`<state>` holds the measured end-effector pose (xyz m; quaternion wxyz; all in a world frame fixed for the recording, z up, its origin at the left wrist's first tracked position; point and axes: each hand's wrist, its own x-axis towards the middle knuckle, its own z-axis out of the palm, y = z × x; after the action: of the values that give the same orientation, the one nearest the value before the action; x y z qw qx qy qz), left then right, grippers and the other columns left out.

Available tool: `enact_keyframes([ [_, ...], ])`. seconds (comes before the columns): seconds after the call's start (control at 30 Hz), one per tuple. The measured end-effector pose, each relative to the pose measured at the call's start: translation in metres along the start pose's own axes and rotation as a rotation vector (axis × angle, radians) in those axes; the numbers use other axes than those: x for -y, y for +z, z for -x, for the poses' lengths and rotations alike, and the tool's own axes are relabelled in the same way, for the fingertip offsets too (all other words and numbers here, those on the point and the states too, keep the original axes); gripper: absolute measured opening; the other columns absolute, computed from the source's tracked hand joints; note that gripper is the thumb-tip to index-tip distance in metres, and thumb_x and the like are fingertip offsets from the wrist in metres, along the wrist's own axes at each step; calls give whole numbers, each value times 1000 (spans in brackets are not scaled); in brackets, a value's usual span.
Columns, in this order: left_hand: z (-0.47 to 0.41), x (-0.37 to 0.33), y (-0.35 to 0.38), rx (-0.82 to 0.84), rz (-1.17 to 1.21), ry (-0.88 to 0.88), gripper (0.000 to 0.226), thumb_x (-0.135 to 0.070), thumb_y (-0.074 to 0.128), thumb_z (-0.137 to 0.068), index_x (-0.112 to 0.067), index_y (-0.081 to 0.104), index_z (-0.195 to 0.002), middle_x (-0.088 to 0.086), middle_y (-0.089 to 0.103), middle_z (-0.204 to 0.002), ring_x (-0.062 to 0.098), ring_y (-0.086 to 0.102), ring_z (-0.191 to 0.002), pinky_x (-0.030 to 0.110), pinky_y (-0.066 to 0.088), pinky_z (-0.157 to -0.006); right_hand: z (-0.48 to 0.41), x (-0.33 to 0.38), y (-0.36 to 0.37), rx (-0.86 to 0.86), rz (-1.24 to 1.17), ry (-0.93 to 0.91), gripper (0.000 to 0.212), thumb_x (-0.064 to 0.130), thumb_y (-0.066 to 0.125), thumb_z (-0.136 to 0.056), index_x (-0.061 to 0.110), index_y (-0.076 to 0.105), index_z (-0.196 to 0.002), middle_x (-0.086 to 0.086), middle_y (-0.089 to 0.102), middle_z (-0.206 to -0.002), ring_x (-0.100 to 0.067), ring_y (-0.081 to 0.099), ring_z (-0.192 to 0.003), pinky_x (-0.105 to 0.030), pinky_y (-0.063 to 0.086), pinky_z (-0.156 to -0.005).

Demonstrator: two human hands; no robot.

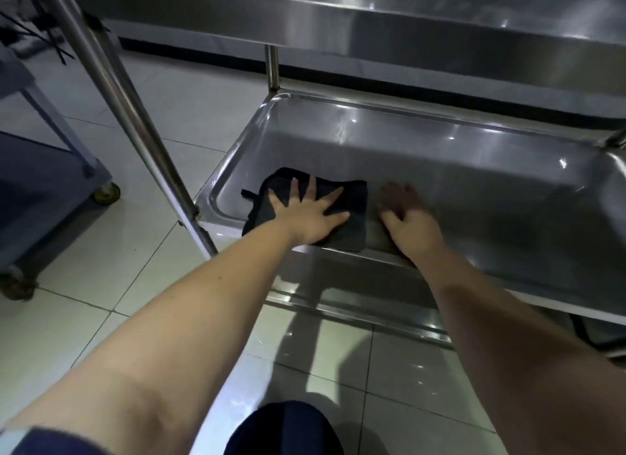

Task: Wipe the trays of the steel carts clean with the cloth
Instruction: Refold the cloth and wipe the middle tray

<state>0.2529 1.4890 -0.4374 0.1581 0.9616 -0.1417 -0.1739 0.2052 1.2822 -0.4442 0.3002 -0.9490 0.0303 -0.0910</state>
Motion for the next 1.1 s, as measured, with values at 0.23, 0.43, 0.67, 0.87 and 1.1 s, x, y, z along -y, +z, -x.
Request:
enact_keyframes([
  [0.23,42,35,-22,-285,513,195,33,-27,61,-94,-24,63,-127,-13,61,-122,-6,54,-108,-5,31,-84,34,40,13,172,74,-432,39,34,80,-78,13,75,-110,-5,69,-117,-30,57,-112,-45,44,-97],
  [0.43,73,51,-14,-190,136,274,74,-52,74,-78,-31,47,-144,-11,51,-142,9,45,-132,25,39,-102,17,58,17,17,95,-250,16,23,58,-96,13,68,-103,-7,70,-101,-30,60,-99,-42,43,-87],
  [0.67,73,16,-37,-408,48,334,31,-27,72,-85,-14,62,-112,6,65,-100,28,60,-94,34,44,-73,25,79,-48,-33,-82,-181,20,19,45,-102,8,61,-107,-12,64,-100,-26,58,-93,-31,39,-75],
  [0.87,114,-42,-49,-492,164,631,26,-26,77,-81,-19,69,-105,-3,71,-92,18,66,-86,26,45,-70,105,42,-119,-69,-270,-161,9,27,42,-102,26,51,-99,15,55,-84,3,51,-78,-14,36,-68],
  [1.1,140,-87,45,-259,114,660,26,-25,74,-82,-20,70,-108,0,73,-92,26,66,-85,30,38,-71,196,-39,-117,130,-181,22,41,28,79,-79,42,48,-103,25,55,-96,13,53,-91,-3,37,-71],
])
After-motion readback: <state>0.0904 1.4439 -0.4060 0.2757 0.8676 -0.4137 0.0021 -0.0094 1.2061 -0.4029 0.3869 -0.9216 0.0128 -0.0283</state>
